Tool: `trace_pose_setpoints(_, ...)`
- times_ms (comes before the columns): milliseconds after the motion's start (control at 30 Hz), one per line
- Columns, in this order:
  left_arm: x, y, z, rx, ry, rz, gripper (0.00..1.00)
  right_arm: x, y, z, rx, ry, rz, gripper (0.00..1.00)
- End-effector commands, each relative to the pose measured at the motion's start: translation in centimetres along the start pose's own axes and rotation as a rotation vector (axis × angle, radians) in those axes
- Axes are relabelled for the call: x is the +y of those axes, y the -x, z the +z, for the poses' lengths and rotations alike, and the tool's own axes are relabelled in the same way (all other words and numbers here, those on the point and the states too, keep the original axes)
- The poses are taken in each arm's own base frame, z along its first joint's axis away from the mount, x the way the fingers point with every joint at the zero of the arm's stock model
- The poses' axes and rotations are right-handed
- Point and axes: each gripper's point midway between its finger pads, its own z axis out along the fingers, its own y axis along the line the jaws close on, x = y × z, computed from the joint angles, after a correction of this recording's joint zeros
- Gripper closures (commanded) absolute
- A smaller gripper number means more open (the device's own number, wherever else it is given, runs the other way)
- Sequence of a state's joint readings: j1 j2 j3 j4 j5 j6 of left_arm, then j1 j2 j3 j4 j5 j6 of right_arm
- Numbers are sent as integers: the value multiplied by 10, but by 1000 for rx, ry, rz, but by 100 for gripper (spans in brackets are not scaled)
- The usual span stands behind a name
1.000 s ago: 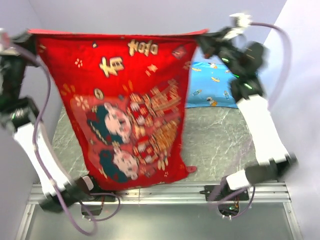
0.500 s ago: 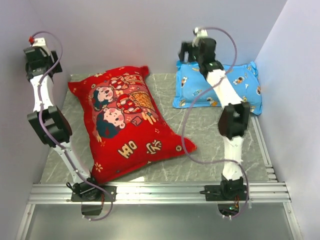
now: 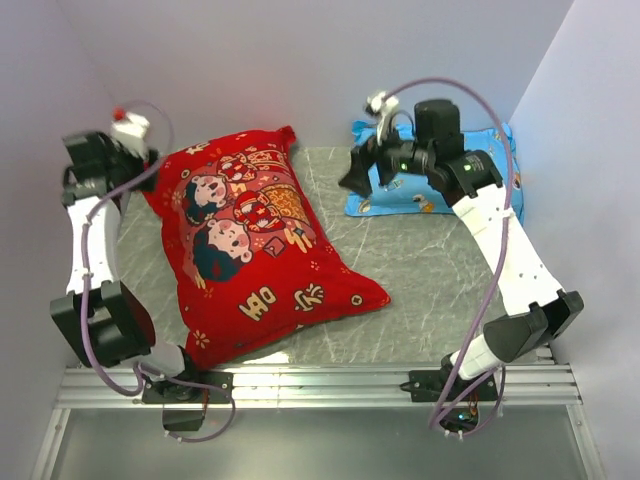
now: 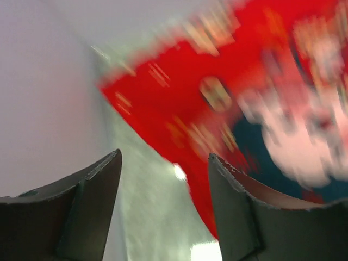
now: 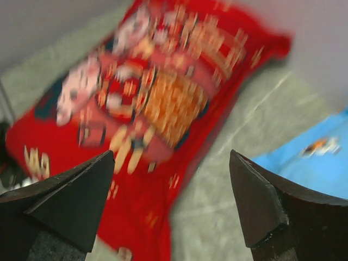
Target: Put the pillow into the pillowcase
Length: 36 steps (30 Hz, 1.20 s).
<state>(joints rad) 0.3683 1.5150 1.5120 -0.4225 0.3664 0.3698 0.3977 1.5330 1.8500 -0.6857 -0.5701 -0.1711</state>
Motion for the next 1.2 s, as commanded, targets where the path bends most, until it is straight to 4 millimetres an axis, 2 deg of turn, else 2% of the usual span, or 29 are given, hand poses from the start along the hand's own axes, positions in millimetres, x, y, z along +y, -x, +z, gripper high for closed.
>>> trace_pose_setpoints(0, -68, -88, -12, 204, -265, 126, 32, -4, -85, -9, 260, -4, 96, 5)
trace_pose_setpoints(33, -80, -102, -27, 240, -321, 202, 33, -6, -89, -17, 281, -19, 102, 5)
trace_pose_setpoints(67, -100, -127, -37, 290, -394, 199, 34, -11, -92, -22, 297, -44, 104, 5)
trace_pose_setpoints(100, -115, -137, -48, 313, -459, 206, 35, -20, -92, -29, 305, -75, 115, 4)
trace_pose_setpoints(133, -133, -146, -58, 311, -555, 290, 36, -20, -104, -37, 355, -77, 142, 4)
trace_pose_setpoints(167, -163, -168, -86, 370, -671, 278, 36, -23, -110, -44, 380, -82, 135, 4)
trace_pose_setpoints(200, -181, -173, -98, 368, -739, 297, 36, -25, -126, -51, 431, -96, 154, 4)
trace_pose_setpoints(233, -208, -173, -110, 356, -827, 324, 35, -25, -140, -62, 477, -111, 179, 5)
trace_pose_setpoints(267, -226, -175, -122, 332, -861, 316, 34, -26, -149, -68, 500, -115, 186, 5)
trace_pose_setpoints(300, -254, -164, -131, 300, -923, 252, 33, -21, -163, -72, 530, -98, 211, 5)
trace_pose_setpoints(333, -264, -155, -137, 259, -934, 234, 33, -16, -169, -81, 546, -89, 231, 5)
trace_pose_setpoints(400, -297, -137, -153, 192, -1046, 195, 31, -3, -181, -88, 580, -27, 222, 5)
trace_pose_setpoints(500, -312, -101, -154, 98, -1033, 105, 29, 19, -194, -99, 609, 69, 202, 5)
trace_pose_setpoints(533, -311, -91, -153, 71, -1024, 88, 28, 30, -200, -103, 631, 114, 201, 5)
trace_pose_setpoints(600, -308, -66, -150, 29, -988, 30, 29, 39, -212, -105, 672, 162, 180, 7)
trace_pose_setpoints(667, -297, -50, -141, 3, -900, 22, 28, 51, -227, -106, 745, 213, 162, 9)
trace_pose_setpoints(700, -290, -43, -138, -3, -858, -11, 28, 52, -242, -106, 803, 222, 179, 9)
trace_pose_setpoints(767, -274, -24, -135, -50, -797, -28, 28, 48, -264, -108, 897, 204, 167, 9)
trace_pose_setpoints(800, -259, -20, -132, -52, -749, -80, 27, 48, -282, -108, 951, 207, 197, 10)
trace_pose_setpoints(867, -242, -8, -130, -75, -718, -140, 27, 37, -295, -95, 951, 175, 188, 10)
trace_pose_setpoints(900, -225, -8, -127, -65, -673, -203, 26, 32, -299, -84, 948, 171, 191, 10)
trace_pose_setpoints(933, -215, -5, -124, -60, -650, -231, 26, 21, -296, -65, 903, 131, 188, 10)
trace_pose_setpoints(967, -199, -6, -120, -50, -591, -274, 26, 13, -283, -48, 864, 118, 163, 10)
trace_pose_setpoints(1000, -190, -6, -118, -49, -560, -289, 25, 12, -287, -26, 885, 150, 176, 10)
trace_pose_setpoints(1033, -183, -6, -116, -48, -532, -297, 25, 8, -278, -7, 861, 146, 192, 10)
trace_pose_setpoints(1067, -172, -11, -114, -29, -484, -302, 25, -5, -243, 18, 773, 132, 154, 10)
trace_pose_setpoints(1100, -168, -15, -113, -13, -467, -302, 25, -6, -244, 48, 772, 165, 161, 10)
trace_pose_setpoints(1133, -164, -20, -112, 4, -452, -300, 25, -10, -232, 66, 747, 164, 145, 10)
trace_pose_setpoints(1167, -159, -30, -110, 42, -412, -295, 25, -24, -207, 97, 686, 150, 88, 9)
